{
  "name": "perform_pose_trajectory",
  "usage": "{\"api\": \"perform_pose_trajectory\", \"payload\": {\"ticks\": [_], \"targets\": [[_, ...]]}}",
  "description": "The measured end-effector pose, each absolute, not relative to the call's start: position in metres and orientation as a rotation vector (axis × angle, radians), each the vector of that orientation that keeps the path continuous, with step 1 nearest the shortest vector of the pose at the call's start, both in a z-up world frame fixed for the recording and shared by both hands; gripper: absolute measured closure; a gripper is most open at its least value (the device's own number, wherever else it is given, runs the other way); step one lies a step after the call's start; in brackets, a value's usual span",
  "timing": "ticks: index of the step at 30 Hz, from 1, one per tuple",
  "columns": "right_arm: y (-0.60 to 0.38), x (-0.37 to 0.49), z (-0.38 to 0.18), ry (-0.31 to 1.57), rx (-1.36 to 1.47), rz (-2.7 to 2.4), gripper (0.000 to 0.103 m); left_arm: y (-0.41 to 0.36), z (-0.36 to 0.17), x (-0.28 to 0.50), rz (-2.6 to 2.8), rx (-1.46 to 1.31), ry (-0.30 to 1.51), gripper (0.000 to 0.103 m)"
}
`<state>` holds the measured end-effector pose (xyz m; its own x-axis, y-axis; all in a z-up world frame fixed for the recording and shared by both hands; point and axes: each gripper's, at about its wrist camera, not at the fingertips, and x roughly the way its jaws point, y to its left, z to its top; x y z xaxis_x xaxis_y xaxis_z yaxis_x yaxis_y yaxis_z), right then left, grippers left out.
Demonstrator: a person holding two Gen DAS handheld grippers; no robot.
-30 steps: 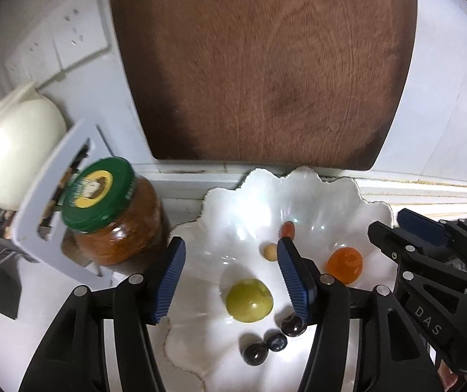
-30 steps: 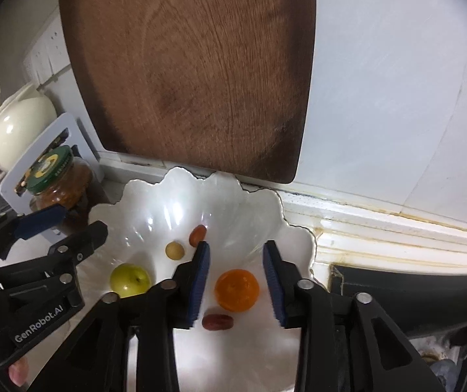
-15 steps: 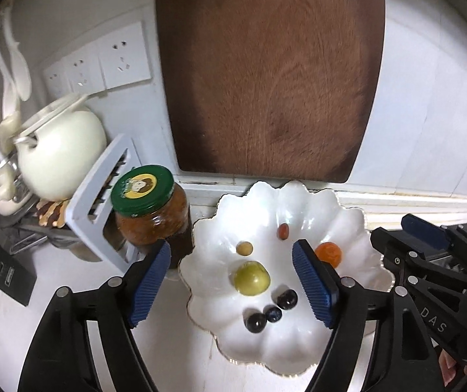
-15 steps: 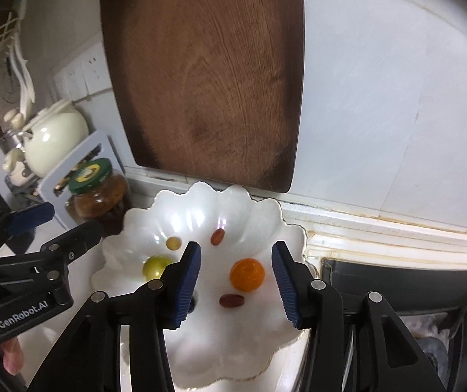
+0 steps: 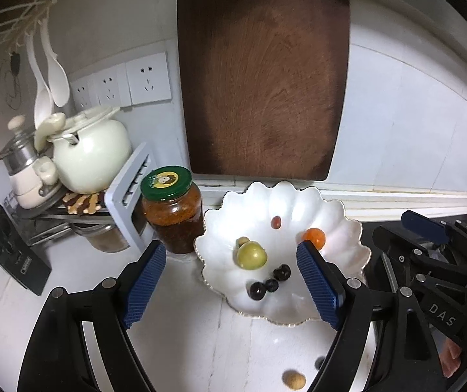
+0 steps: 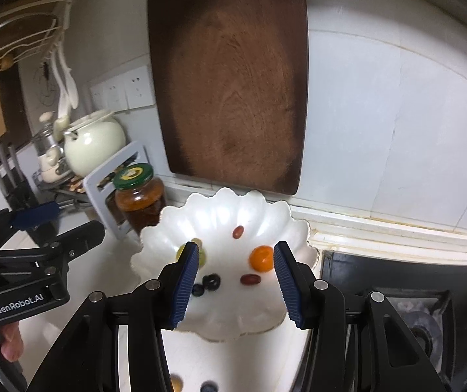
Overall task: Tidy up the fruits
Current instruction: 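Withdraw both tools from the bowl toward the last loose fruits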
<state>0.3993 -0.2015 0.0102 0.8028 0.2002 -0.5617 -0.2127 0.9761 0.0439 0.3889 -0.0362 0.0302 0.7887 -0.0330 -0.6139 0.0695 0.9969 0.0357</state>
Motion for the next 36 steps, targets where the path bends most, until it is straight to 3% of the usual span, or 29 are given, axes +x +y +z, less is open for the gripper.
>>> {"api": "perform_pose_trajectory", "payload": {"ticks": [21,36], "targets": [[-0.199,0.318,-0.009,0.570,-0.041,0.233,0.054,-0.041,0.020,0.305,-0.090,0.125,0.579,0.017],[-0.203,0.290,-0.027,0.594,-0.063,0.251,0.054,-0.044,-0.013,0.278,-0.149,0.124,0.661,0.017]]}}
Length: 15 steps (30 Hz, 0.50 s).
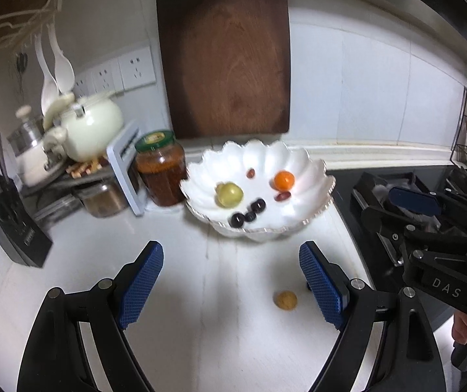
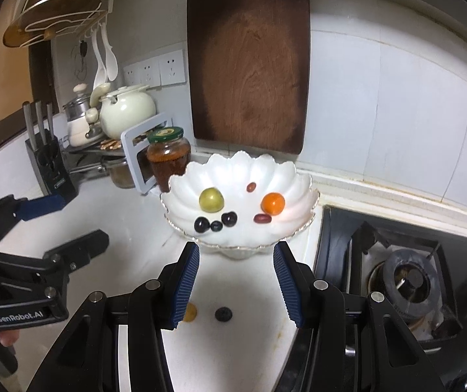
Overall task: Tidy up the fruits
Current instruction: 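Withdraw both tools from the bowl toward the last loose fruits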
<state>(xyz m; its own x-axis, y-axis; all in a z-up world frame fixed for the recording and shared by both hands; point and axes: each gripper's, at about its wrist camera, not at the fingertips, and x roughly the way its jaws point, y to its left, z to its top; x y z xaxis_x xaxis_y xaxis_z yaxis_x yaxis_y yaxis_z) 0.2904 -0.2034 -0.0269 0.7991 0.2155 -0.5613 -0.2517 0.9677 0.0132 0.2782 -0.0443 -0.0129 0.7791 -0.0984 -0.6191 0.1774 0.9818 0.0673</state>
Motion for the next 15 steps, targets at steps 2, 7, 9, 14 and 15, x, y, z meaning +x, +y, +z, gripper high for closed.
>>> {"api": "perform_pose_trajectory", "payload": {"ticks": [2,7,9,14,15], "targets": [[-0.204,0.289,-0.031,0.604,-0.066,0.252,0.054,-0.046,-0.020,0.277,-0.161,0.128,0.682,0.017],[-0.203,0.285,-0.044,0.639,-0.075,0.263,0.054,-0.049,-0.035,0.274,-0.185,0.122,0.724,0.017],[-0.202,0.286,-0.050,0.660,-0.070,0.273,0.054,-0.049,-0.041,0.273,-0.197,0.122,0.733,0.017],[-0.202,0.288,-0.066,0.710,-0.064,0.291,0.054,-0.054,-0.058,0.273,-0.210,0.145,0.766,0.018],[-0.201,0.288,-0.070,0.720,-0.063,0.295,0.054,-0.055,-0.062,0.273,-0.214,0.149,0.769,0.018]]}}
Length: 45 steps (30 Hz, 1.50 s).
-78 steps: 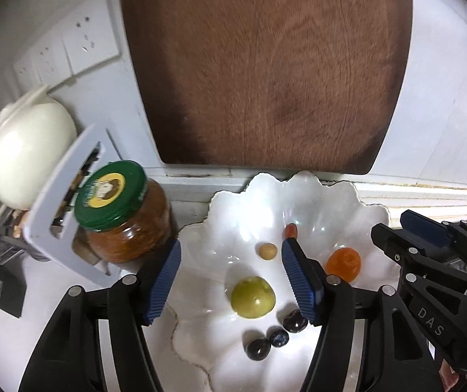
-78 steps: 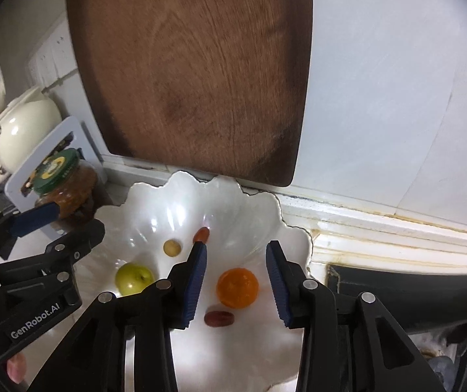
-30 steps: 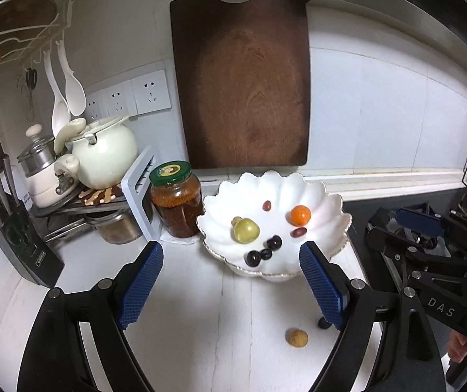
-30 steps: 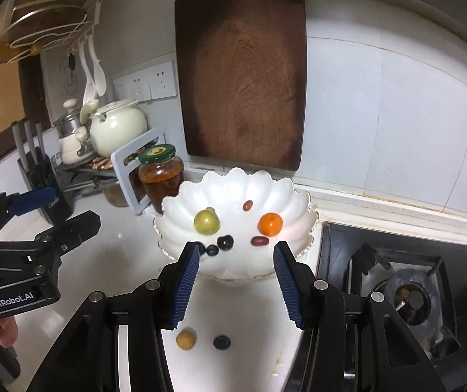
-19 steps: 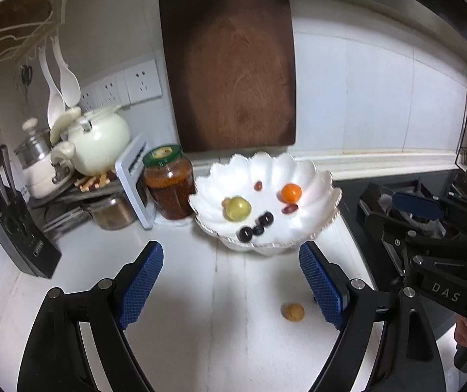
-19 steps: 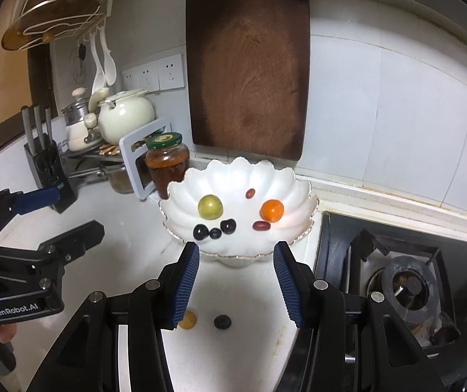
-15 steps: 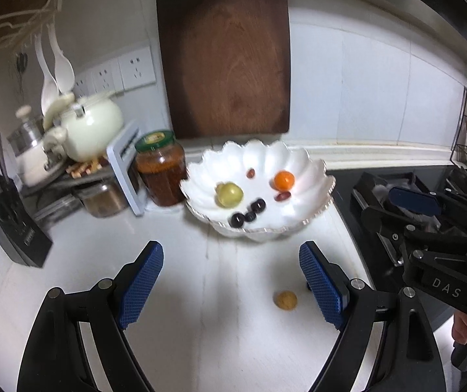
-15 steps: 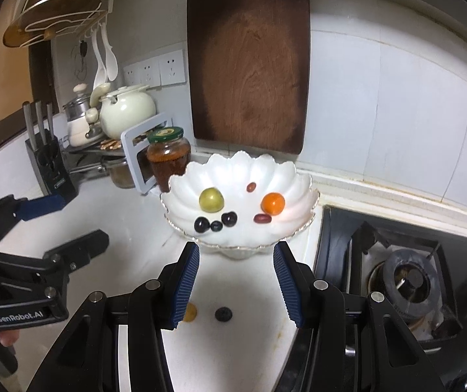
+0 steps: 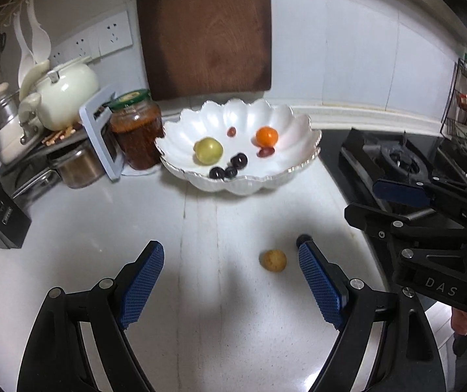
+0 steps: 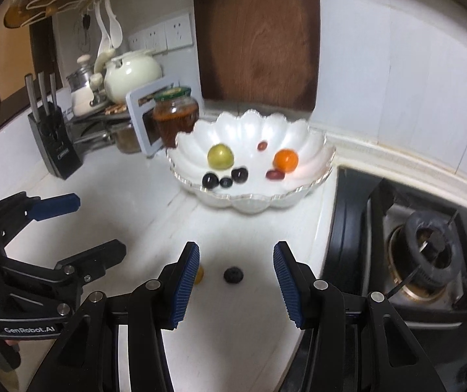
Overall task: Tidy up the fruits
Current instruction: 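Withdraw both tools from the bowl toward the last loose fruits, then close left tool on a tan round fruit while right tool closes on a blueberry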
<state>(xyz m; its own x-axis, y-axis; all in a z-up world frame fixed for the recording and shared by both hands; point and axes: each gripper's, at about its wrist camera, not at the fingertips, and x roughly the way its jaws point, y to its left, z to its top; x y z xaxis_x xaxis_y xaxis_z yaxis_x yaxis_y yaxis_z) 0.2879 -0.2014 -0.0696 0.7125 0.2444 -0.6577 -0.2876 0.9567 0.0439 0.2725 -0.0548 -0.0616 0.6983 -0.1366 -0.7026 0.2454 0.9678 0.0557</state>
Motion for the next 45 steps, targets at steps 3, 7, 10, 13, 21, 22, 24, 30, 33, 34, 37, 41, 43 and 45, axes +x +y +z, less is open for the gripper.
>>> {"api": "perform_pose_trajectory", "payload": {"ticks": [3,7,10,13,21,22,24,30,33,34,37,41,43,45], "targets": [[-0.200,0.290,-0.080,0.749,-0.066,0.306,0.054,-0.057,-0.071,0.272,-0.232,0.152,0.787,0.019],[-0.198,0.290,-0.088,0.764,-0.075,0.321,0.054,-0.061,-0.082,0.270,-0.260,0.163,0.795,0.020],[-0.198,0.291,-0.093,0.771,-0.073,0.333,0.054,-0.064,-0.088,0.268,-0.285,0.167,0.797,0.022],[-0.199,0.294,-0.098,0.781,-0.078,0.343,0.055,-0.066,-0.095,0.270,-0.310,0.162,0.806,0.025],[-0.198,0.302,-0.111,0.798,-0.087,0.359,0.055,-0.068,-0.111,0.280,-0.357,0.138,0.827,0.032],[-0.197,0.303,-0.112,0.801,-0.088,0.361,0.055,-0.069,-0.112,0.281,-0.360,0.142,0.829,0.034],[-0.197,0.306,-0.115,0.811,-0.088,0.367,0.056,-0.071,-0.115,0.283,-0.363,0.158,0.826,0.035],[-0.193,0.314,-0.125,0.833,-0.105,0.391,0.061,-0.078,-0.124,0.289,-0.390,0.192,0.816,0.039],[-0.192,0.318,-0.128,0.844,-0.102,0.405,0.063,-0.080,-0.128,0.292,-0.402,0.201,0.813,0.042],[-0.191,0.320,-0.130,0.848,-0.104,0.412,0.064,-0.081,-0.129,0.293,-0.404,0.205,0.811,0.043],[-0.189,0.324,-0.133,0.855,-0.111,0.417,0.064,-0.082,-0.132,0.296,-0.409,0.215,0.806,0.044],[-0.188,0.330,-0.138,0.870,-0.110,0.427,0.067,-0.085,-0.136,0.301,-0.424,0.227,0.804,0.046],[-0.187,0.334,-0.141,0.875,-0.114,0.427,0.068,-0.087,-0.138,0.303,-0.427,0.233,0.806,0.047],[-0.187,0.338,-0.144,0.885,-0.110,0.431,0.070,-0.089,-0.141,0.306,-0.428,0.236,0.810,0.048]]}}
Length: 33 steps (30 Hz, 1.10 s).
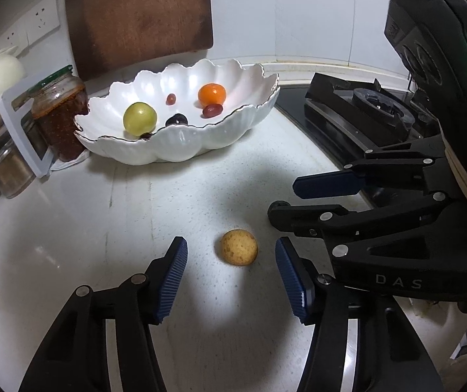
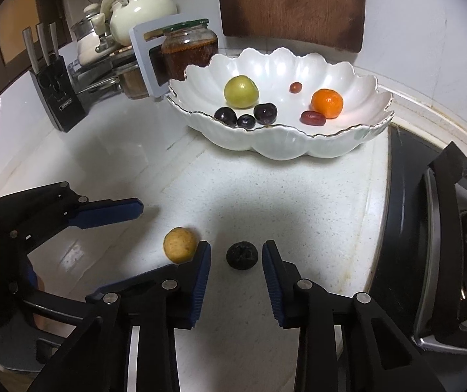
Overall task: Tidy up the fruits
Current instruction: 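Close left tool on a tan round fruit while right tool closes on a blueberry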
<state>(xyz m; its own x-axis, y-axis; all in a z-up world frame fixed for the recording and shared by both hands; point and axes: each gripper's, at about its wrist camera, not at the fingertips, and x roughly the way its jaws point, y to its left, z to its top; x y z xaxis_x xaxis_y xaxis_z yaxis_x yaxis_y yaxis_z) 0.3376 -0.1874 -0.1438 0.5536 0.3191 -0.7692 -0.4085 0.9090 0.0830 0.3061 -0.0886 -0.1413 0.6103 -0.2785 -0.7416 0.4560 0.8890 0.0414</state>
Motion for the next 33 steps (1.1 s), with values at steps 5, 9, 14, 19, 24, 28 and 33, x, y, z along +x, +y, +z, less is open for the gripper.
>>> {"api": "perform_pose_trajectory", "payload": {"ticks": [5,9,14,19,24,28,33], "targets": [[-0.189,0.345,-0.153,0.914,-0.109,0.439,0.072,-0.094,-0.148,0.313,-0.440,0.256,0.824,0.050],[-0.190,0.350,-0.159,0.935,-0.097,0.448,0.075,-0.096,-0.153,0.317,-0.444,0.272,0.835,0.052],[-0.189,0.351,-0.160,0.930,-0.100,0.450,0.079,-0.099,-0.156,0.320,-0.453,0.279,0.838,0.065],[-0.190,0.349,-0.160,0.919,-0.099,0.440,0.079,-0.099,-0.160,0.320,-0.452,0.279,0.841,0.076],[-0.193,0.345,-0.157,0.907,-0.081,0.417,0.079,-0.095,-0.156,0.318,-0.430,0.256,0.841,0.076],[-0.195,0.340,-0.155,0.902,-0.065,0.406,0.079,-0.091,-0.148,0.313,-0.412,0.219,0.837,0.076],[-0.198,0.335,-0.151,0.891,-0.043,0.393,0.079,-0.085,-0.138,0.308,-0.394,0.182,0.829,0.076]]}}
